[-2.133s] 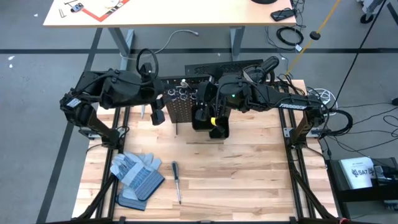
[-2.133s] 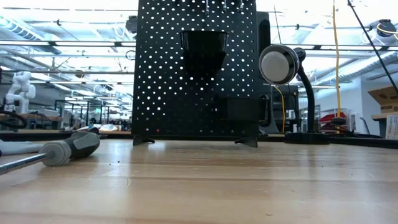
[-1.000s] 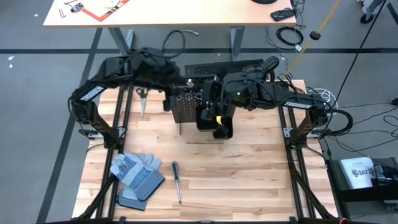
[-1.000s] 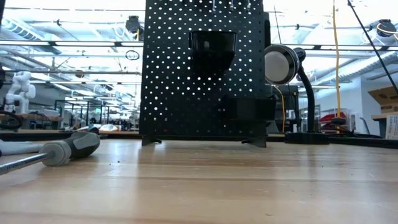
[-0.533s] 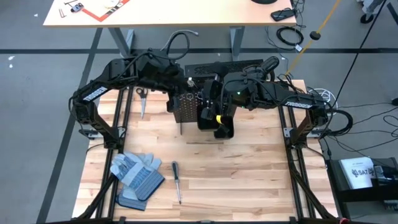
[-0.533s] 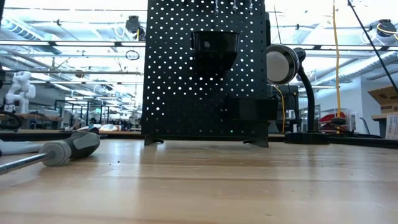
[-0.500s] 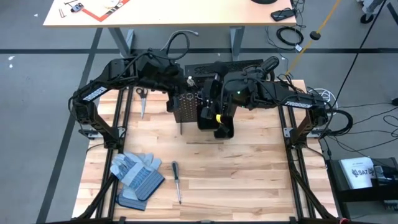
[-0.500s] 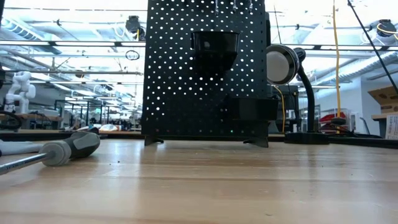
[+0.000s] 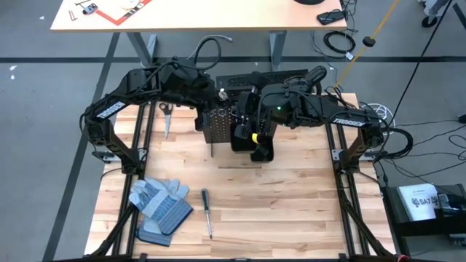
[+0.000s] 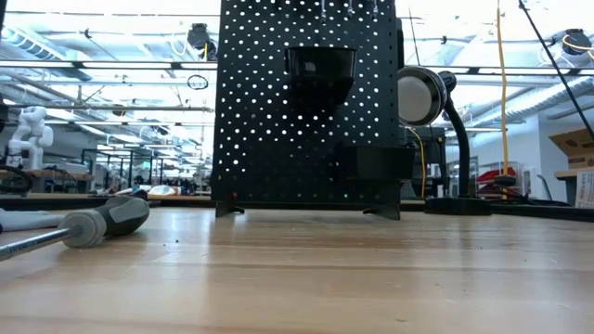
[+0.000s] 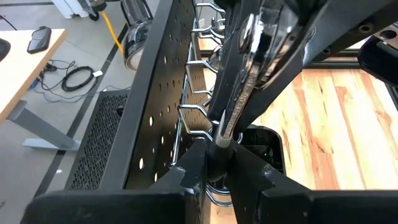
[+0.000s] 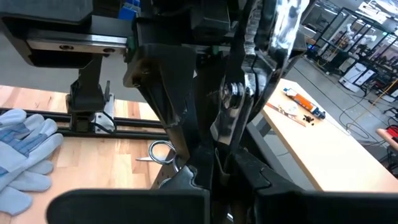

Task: Hang tools onto peg board
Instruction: Hang the black pliers on the black pegboard

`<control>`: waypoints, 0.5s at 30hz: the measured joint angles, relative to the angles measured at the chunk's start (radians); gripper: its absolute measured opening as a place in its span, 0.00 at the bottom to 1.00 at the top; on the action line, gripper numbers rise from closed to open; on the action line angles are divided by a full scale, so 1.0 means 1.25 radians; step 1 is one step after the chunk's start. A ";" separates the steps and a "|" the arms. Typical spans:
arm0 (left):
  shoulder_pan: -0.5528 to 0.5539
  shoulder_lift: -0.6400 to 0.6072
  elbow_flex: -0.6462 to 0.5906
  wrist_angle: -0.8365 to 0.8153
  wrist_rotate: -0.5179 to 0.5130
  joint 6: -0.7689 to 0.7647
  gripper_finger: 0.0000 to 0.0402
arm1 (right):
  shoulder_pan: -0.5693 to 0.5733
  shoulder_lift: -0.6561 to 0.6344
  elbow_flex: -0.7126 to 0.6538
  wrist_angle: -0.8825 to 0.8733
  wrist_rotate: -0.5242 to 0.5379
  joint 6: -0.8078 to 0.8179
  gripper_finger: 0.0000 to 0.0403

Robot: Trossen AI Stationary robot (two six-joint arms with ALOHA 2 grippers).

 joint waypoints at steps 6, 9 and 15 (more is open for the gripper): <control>-0.005 -0.002 0.000 -0.004 -0.006 0.001 0.12 | 0.000 0.001 0.000 -0.002 0.000 0.003 0.03; -0.006 -0.002 0.000 -0.003 -0.030 0.001 0.12 | 0.000 0.001 0.000 -0.003 -0.001 0.006 0.03; -0.005 -0.003 0.000 -0.009 -0.033 0.021 0.32 | 0.000 0.001 0.000 -0.006 -0.001 0.004 0.03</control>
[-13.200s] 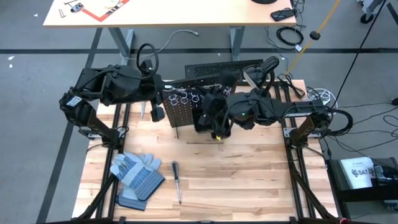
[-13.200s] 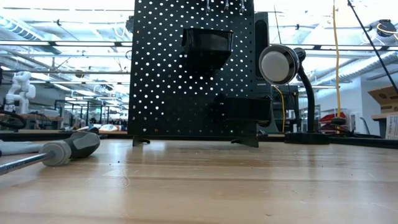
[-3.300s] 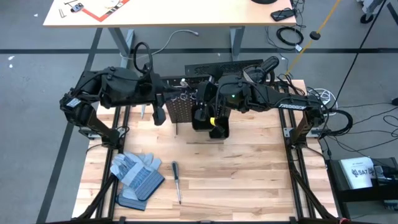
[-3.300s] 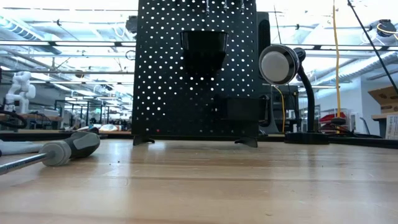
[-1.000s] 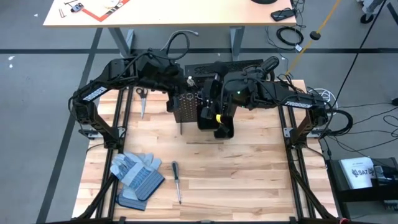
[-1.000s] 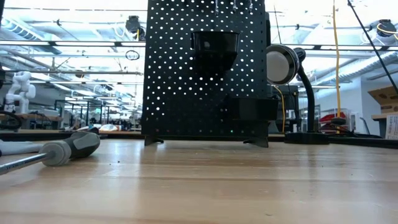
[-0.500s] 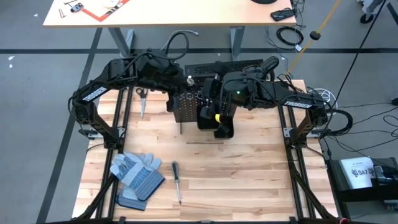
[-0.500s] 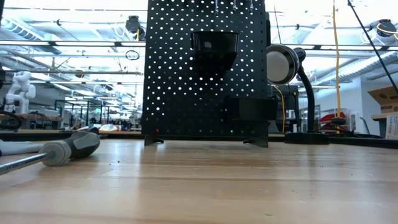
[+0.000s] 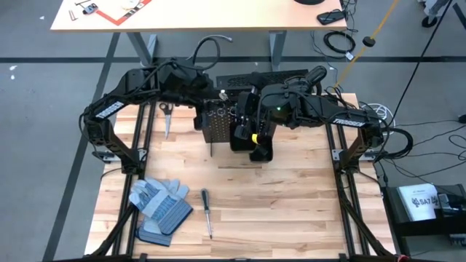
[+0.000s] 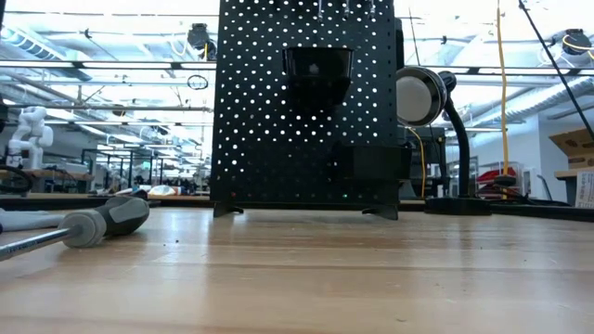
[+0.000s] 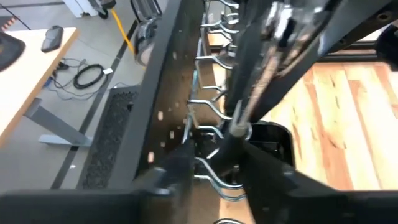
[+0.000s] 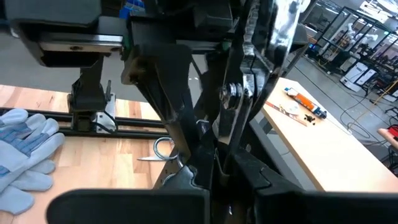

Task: Hang tools onto peg board
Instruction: Hang the black pliers on the black pegboard

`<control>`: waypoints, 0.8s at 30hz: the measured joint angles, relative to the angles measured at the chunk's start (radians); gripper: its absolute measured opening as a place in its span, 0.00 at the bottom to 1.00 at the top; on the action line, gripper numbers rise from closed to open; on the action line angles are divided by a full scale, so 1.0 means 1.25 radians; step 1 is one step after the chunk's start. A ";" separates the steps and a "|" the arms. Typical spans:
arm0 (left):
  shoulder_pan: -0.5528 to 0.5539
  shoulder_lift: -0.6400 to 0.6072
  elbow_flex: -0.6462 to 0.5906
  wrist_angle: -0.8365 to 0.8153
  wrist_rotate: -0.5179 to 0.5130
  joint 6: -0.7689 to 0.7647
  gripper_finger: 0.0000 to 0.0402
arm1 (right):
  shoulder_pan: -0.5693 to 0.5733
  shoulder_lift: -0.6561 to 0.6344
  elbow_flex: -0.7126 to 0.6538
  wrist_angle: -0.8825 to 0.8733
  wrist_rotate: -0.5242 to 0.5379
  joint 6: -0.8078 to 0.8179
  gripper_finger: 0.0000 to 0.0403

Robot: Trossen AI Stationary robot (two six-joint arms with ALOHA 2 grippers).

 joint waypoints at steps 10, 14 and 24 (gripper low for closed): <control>-0.001 0.002 0.000 0.028 0.008 0.049 0.44 | 0.000 0.000 0.000 0.004 0.001 -0.004 0.03; -0.003 -0.005 0.000 0.069 0.043 0.050 0.40 | 0.000 0.000 0.000 0.003 0.003 -0.003 0.03; -0.006 -0.018 0.001 0.113 0.075 0.048 0.26 | 0.001 0.000 0.000 0.000 0.003 -0.006 0.03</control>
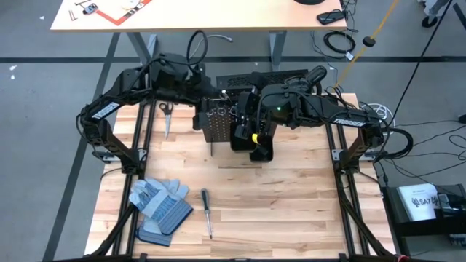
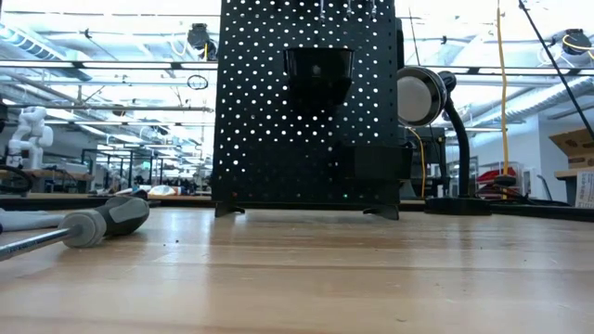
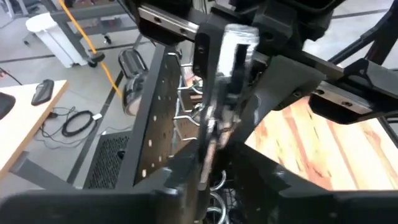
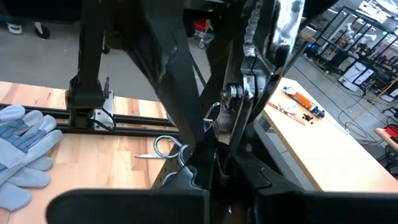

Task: Hang tools onto peg board
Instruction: Hang the black pliers on the black pegboard

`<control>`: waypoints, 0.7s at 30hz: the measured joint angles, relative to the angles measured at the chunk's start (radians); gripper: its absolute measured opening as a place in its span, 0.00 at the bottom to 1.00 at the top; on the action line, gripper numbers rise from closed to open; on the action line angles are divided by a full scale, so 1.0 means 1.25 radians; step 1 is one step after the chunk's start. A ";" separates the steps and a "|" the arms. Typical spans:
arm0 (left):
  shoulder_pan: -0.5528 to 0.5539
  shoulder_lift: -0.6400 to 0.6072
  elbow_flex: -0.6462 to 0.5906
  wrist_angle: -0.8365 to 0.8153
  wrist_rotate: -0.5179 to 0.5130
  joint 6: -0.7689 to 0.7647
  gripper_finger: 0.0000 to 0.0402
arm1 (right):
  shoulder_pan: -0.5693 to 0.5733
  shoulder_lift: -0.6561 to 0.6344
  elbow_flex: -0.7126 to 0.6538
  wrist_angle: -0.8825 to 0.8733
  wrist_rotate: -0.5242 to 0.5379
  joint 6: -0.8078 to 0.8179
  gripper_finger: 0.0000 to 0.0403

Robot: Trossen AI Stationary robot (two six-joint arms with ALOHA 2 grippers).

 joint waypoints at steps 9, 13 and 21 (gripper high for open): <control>0.001 0.001 0.000 -0.002 -0.008 -0.020 0.04 | 0.000 -0.002 0.000 -0.001 0.001 0.001 0.03; 0.001 0.001 0.001 -0.003 -0.008 -0.055 0.04 | 0.000 -0.002 0.000 0.000 0.002 0.007 0.03; -0.001 0.001 0.010 -0.011 -0.009 -0.092 0.04 | -0.002 -0.001 0.000 0.004 0.001 0.012 0.03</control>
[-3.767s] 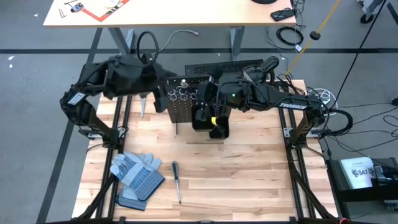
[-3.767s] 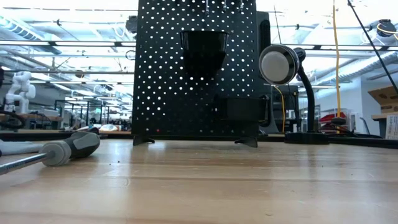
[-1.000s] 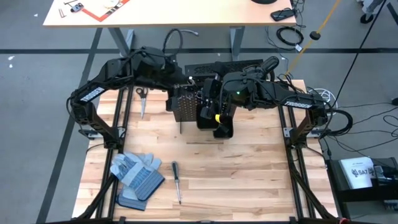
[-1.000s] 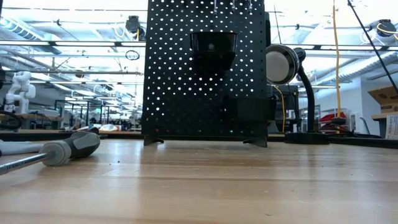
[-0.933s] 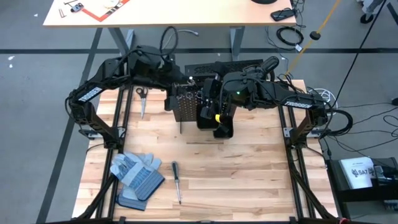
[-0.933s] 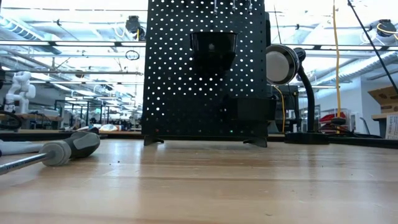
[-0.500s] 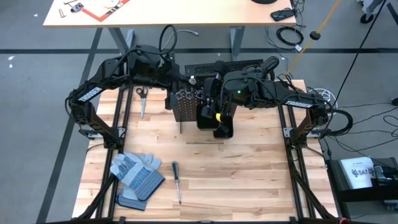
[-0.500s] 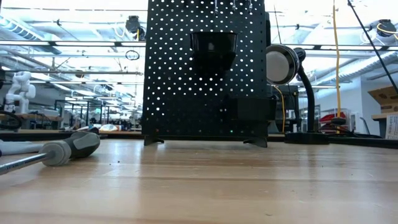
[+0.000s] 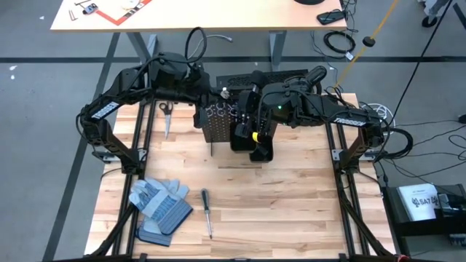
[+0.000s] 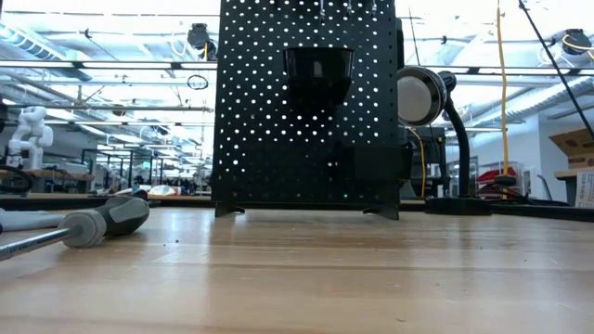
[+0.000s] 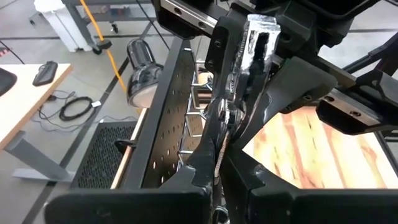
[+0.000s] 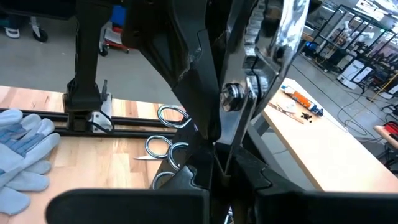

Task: Hang tools onto peg board
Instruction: Hang the black pliers on the black pegboard

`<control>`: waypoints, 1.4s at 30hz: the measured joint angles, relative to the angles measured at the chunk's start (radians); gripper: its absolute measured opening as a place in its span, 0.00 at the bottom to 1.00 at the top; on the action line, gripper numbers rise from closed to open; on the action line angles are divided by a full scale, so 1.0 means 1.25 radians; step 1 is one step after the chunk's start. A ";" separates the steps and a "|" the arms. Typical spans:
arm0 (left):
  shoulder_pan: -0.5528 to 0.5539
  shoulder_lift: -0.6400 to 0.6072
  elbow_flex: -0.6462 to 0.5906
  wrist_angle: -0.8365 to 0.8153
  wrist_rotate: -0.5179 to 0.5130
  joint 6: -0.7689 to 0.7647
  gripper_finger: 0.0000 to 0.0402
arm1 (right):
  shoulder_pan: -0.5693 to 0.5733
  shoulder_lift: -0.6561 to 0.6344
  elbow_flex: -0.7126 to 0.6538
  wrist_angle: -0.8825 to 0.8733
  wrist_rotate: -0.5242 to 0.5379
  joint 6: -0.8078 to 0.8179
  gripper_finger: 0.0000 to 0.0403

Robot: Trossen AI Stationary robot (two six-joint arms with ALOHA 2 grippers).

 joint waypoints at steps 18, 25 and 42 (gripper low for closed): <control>-0.011 -0.002 0.003 -0.006 0.001 -0.031 0.04 | -0.005 0.006 -0.003 -0.016 0.026 0.015 0.19; -0.010 -0.002 0.003 -0.006 0.004 -0.028 0.04 | -0.005 0.005 -0.003 -0.016 0.036 0.011 0.14; -0.012 -0.001 0.002 0.013 0.017 -0.034 0.04 | -0.005 0.004 0.000 -0.021 0.043 0.033 0.06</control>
